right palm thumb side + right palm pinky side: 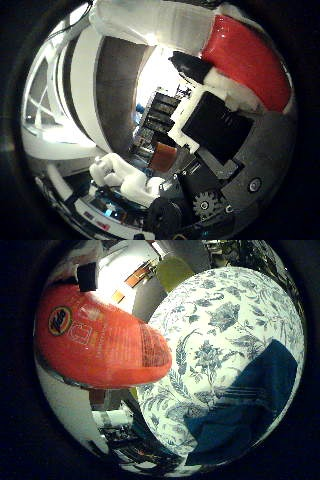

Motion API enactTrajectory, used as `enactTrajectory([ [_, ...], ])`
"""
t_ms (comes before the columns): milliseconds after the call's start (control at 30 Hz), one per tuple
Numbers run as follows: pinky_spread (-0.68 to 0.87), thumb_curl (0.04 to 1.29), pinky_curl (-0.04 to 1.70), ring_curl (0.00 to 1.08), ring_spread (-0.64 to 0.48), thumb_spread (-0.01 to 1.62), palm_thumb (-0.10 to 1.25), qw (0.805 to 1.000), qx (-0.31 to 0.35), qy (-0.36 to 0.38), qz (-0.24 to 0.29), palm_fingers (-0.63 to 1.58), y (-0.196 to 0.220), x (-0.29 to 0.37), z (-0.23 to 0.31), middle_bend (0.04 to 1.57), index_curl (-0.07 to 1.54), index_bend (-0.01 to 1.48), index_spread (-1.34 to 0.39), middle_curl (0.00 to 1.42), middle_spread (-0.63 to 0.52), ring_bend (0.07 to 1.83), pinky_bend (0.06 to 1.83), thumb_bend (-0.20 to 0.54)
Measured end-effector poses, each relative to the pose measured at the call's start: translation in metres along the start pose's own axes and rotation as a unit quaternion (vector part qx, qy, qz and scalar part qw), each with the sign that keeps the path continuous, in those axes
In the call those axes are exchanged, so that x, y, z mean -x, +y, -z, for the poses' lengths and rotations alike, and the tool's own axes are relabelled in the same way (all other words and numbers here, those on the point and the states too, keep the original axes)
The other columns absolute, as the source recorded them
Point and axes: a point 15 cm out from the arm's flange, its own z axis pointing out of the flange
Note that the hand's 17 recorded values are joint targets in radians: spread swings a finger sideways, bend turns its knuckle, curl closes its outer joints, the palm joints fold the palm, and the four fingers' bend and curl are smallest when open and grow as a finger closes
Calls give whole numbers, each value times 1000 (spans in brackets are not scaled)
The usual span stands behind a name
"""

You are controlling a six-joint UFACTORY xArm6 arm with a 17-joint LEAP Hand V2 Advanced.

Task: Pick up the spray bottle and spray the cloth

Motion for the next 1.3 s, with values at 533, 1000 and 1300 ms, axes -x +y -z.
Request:
enactTrajectory([
  [533, -235, 902, 980, 541, -147, 735, 1051, 999, -26, -16, -31, 1224, -2, -45, -3, 1328, 743, 1085, -198, 559, -77, 1441, 1091, -22],
  [1000, -312, 775, 855, 511, -144, 690, 897, 999, -9, -28, -44, 1078, 12, -64, -12, 1227, 709, 759, -225, 541, -69, 1348, 1082, -36],
  [1300, -405, 652, 782, 514, -174, 816, 859, 999, 17, -18, -32, 661, 24, -66, -16, 979, 664, 228, -347, 526, -105, 1273, 1040, -30],
])
